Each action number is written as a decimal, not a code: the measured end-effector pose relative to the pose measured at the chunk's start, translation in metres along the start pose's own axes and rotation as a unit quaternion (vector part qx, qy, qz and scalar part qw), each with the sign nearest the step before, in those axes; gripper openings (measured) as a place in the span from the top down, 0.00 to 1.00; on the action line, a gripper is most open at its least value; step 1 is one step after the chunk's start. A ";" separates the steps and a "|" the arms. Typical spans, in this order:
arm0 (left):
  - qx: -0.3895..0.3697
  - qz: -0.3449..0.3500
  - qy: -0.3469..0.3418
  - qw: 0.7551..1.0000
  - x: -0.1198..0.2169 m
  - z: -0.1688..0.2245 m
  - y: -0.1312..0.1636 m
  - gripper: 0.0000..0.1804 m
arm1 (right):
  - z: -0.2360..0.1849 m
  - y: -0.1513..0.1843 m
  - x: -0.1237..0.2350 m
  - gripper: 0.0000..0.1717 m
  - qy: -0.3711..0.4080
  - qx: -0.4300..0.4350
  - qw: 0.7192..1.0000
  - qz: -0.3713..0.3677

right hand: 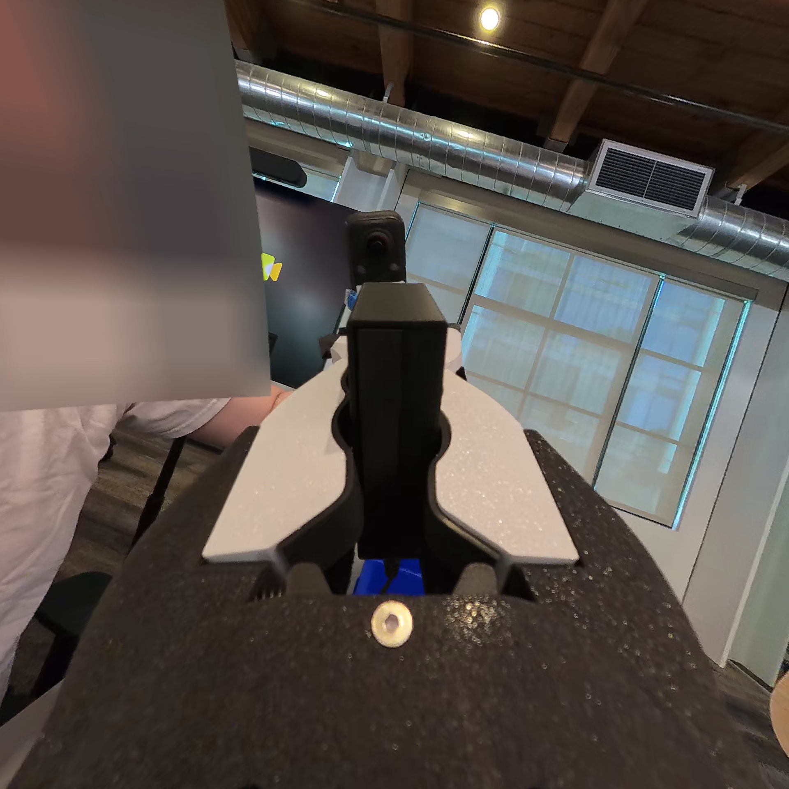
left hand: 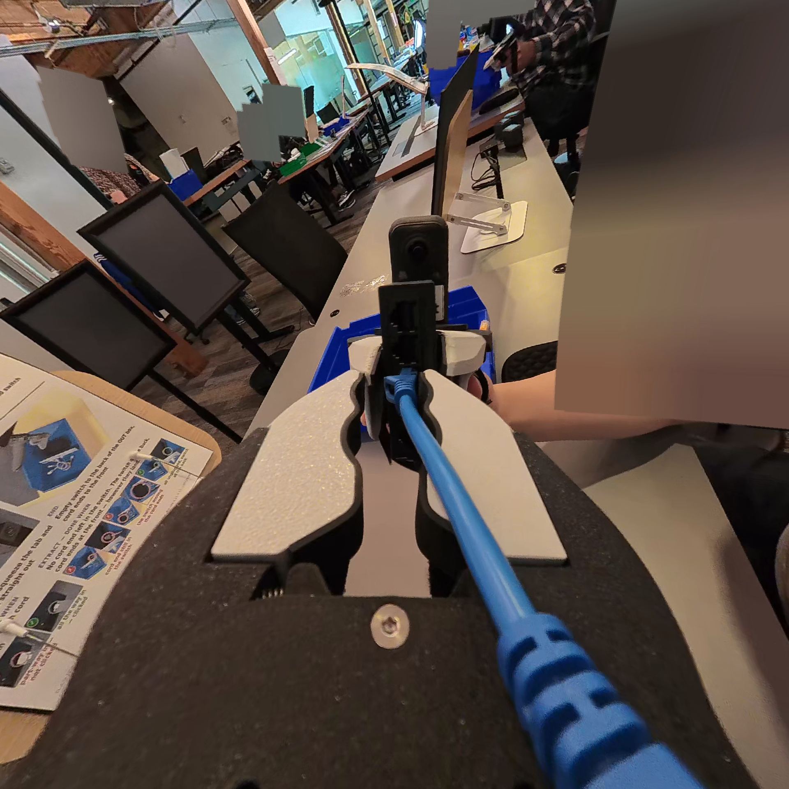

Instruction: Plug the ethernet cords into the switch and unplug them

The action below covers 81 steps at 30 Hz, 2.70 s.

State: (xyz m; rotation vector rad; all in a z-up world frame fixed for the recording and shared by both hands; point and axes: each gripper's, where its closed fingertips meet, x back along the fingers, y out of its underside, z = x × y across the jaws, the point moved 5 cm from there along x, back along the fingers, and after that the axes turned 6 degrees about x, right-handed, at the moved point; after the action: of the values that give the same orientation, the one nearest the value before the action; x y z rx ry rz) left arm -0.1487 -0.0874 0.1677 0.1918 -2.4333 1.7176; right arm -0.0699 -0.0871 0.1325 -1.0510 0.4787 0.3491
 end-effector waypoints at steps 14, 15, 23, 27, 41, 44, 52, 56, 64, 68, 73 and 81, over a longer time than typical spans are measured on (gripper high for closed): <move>-0.005 -0.005 0.050 0.999 0.003 0.006 -0.002 0.90 | -0.001 -0.004 -0.002 0.82 -0.019 -0.022 1.000 -0.004; -0.002 -0.009 0.053 0.999 0.003 0.006 -0.001 0.90 | 0.000 -0.003 -0.001 0.82 -0.019 -0.024 1.000 -0.006; -0.030 -0.032 0.030 0.999 0.001 0.003 0.004 0.93 | 0.002 0.003 0.001 0.82 -0.017 -0.022 1.000 -0.013; -0.030 -0.039 0.034 0.998 0.002 0.003 0.004 0.93 | 0.000 0.004 0.001 0.82 -0.015 0.001 1.000 -0.024; -0.101 -0.060 0.031 0.993 0.009 0.011 0.007 0.93 | -0.007 0.005 -0.008 0.81 -0.027 0.029 0.994 -0.104; -0.085 -0.048 0.034 0.995 0.008 0.012 0.005 0.92 | -0.007 0.003 -0.008 0.82 -0.025 0.029 0.995 -0.094; -0.096 -0.059 0.033 0.993 0.007 0.013 0.007 0.93 | -0.008 0.005 -0.006 0.82 -0.029 0.033 0.996 -0.080; -0.047 -0.064 0.052 0.995 0.008 0.010 0.008 0.93 | -0.010 0.008 -0.009 0.72 -0.051 0.013 0.994 -0.098; -0.025 -0.070 0.056 0.996 0.011 0.007 0.008 0.94 | -0.009 0.011 -0.009 0.79 -0.029 0.057 0.985 -0.162; -0.040 -0.080 0.058 0.994 0.012 0.008 0.005 0.94 | -0.010 0.011 -0.010 0.81 -0.018 0.082 0.980 -0.183; -0.050 -0.107 0.072 0.990 0.015 0.015 0.009 0.93 | -0.019 0.014 -0.010 0.82 -0.048 0.090 0.971 -0.218; -0.056 -0.106 0.094 0.988 0.024 0.023 0.017 0.93 | -0.029 0.021 -0.014 0.82 -0.076 0.107 0.965 -0.227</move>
State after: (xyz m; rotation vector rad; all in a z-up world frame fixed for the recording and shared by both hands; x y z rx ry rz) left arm -0.1769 -0.1040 0.1493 0.2515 -2.2731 1.4380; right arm -0.0981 -0.1039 0.1122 -0.8842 0.1248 -0.0304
